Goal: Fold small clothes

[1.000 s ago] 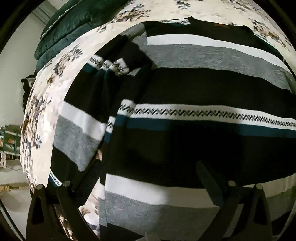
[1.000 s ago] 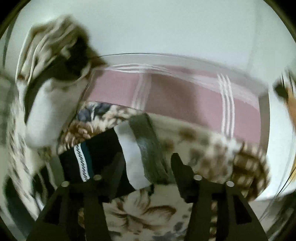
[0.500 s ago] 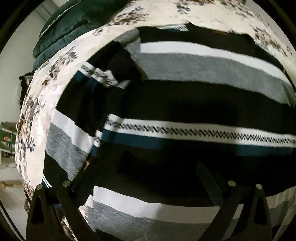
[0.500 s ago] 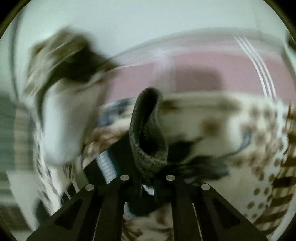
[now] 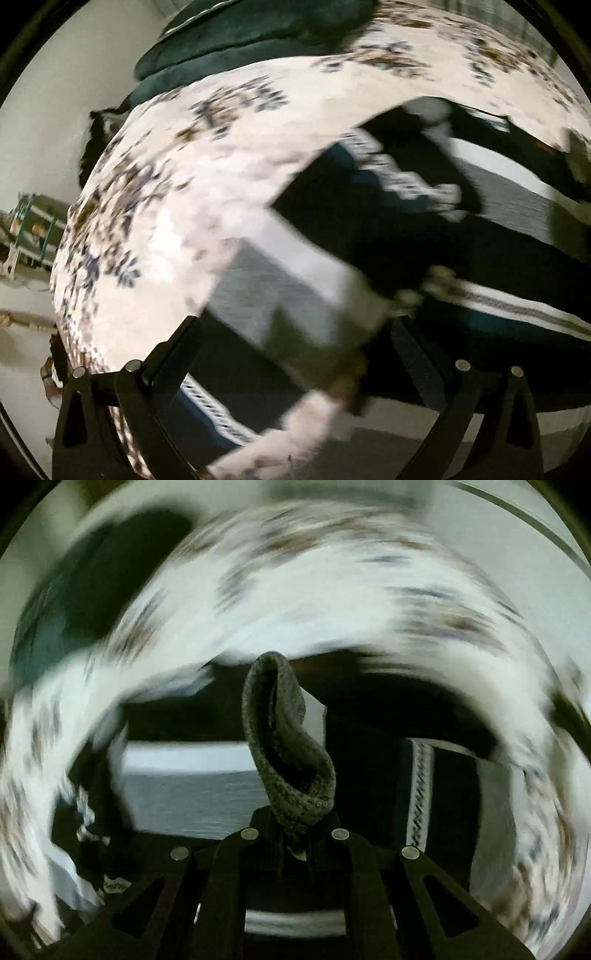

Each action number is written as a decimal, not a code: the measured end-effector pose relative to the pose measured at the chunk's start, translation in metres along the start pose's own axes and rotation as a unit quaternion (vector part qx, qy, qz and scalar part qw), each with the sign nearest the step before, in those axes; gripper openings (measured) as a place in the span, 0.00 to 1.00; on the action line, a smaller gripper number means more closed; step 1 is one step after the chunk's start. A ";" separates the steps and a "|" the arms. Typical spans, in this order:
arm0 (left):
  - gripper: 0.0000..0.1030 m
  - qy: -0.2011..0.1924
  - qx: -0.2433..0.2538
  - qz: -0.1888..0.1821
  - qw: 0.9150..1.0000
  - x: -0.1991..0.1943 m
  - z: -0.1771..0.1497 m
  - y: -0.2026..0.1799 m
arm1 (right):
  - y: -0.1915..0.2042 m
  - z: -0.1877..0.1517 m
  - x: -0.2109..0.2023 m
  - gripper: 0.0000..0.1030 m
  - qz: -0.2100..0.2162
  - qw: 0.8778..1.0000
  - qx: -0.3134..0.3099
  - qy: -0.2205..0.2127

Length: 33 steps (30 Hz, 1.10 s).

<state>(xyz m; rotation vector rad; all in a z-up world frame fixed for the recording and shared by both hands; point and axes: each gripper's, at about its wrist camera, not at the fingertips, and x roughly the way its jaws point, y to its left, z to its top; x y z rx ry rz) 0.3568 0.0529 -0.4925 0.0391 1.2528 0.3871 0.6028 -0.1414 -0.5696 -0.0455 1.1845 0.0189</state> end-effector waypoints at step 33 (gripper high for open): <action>0.05 0.100 -0.170 -0.120 0.973 0.073 -0.076 0.195 | 0.046 -0.182 -0.004 0.71 0.088 0.963 0.151 0.203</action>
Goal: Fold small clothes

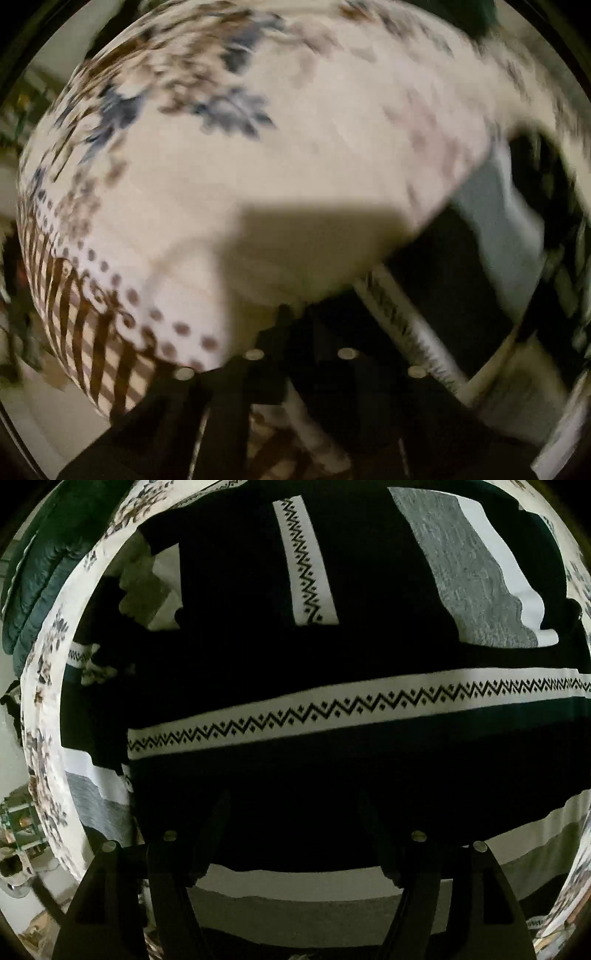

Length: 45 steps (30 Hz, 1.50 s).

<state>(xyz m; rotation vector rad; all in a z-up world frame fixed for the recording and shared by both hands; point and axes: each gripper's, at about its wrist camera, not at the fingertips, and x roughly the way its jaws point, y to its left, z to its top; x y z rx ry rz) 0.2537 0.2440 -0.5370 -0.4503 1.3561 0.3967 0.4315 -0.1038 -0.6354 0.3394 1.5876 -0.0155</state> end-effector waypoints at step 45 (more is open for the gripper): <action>0.04 -0.155 -0.310 -0.144 0.927 -0.013 0.095 0.109 | 0.011 0.015 -0.028 0.81 -0.033 0.996 0.045 -0.076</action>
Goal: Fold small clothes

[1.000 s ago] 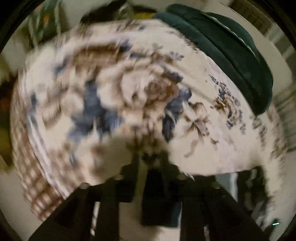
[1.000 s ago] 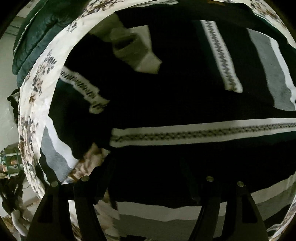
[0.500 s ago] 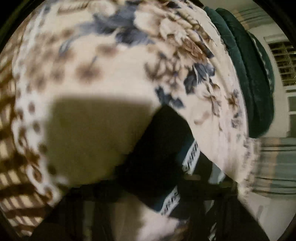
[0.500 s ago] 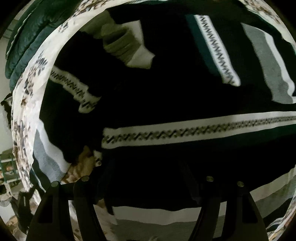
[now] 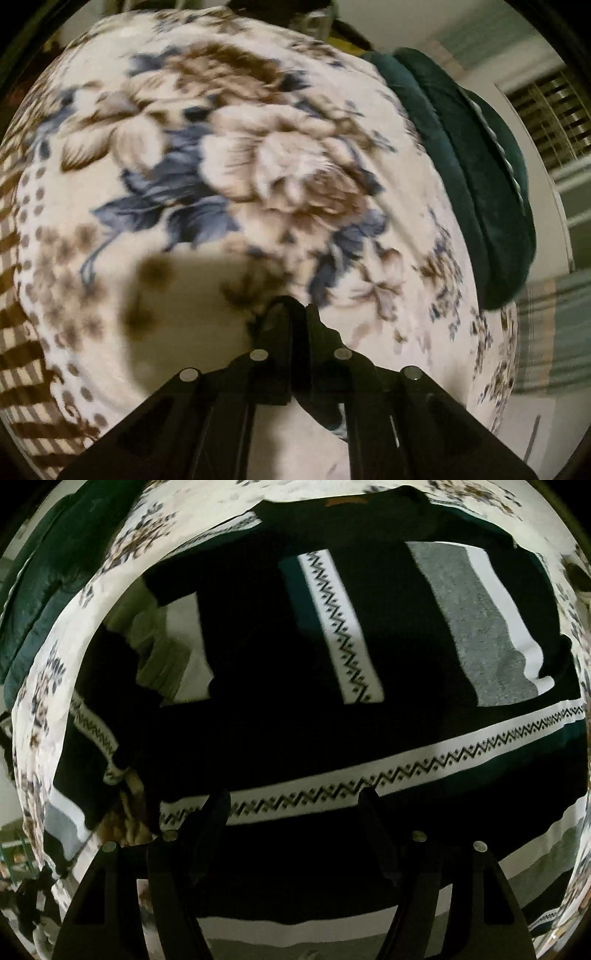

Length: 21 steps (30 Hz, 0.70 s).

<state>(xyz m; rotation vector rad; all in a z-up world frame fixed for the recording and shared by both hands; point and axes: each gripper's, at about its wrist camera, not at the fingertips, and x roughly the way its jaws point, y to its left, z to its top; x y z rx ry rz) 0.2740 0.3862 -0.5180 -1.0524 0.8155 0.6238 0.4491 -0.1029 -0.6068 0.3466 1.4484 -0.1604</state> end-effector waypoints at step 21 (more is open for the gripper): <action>0.04 0.093 0.437 -0.109 0.888 -0.007 -0.346 -0.370 | -0.208 0.076 -0.047 0.99 -0.033 0.996 0.065 -0.045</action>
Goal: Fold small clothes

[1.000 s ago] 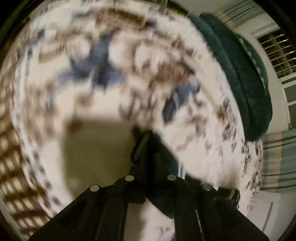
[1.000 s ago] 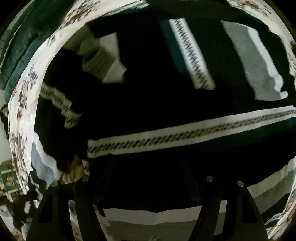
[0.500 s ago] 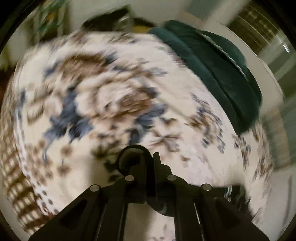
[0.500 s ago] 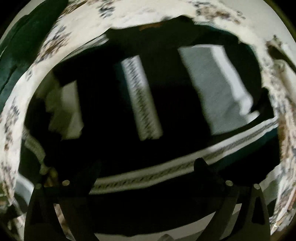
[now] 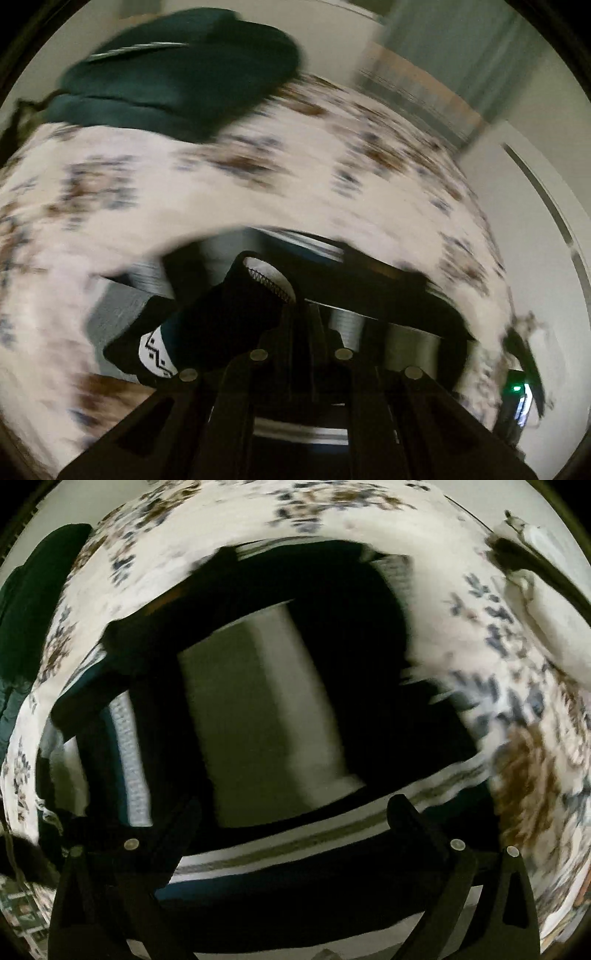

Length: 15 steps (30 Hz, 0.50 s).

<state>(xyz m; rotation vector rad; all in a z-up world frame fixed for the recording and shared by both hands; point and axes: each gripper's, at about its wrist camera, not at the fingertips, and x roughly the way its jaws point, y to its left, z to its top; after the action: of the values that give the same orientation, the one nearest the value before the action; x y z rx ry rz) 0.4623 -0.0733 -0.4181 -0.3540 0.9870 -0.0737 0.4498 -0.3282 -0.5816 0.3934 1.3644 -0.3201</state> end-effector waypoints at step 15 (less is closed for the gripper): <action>1.00 -0.047 0.046 0.046 0.997 0.017 -0.022 -0.088 | -0.077 0.050 -0.041 0.99 0.112 0.994 -0.012 0.016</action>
<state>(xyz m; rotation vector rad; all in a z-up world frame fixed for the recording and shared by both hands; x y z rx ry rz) 0.4618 -0.1653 -0.4142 -0.2255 0.9029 -0.0182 0.4520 -0.4195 -0.5397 0.5274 1.3390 -0.1128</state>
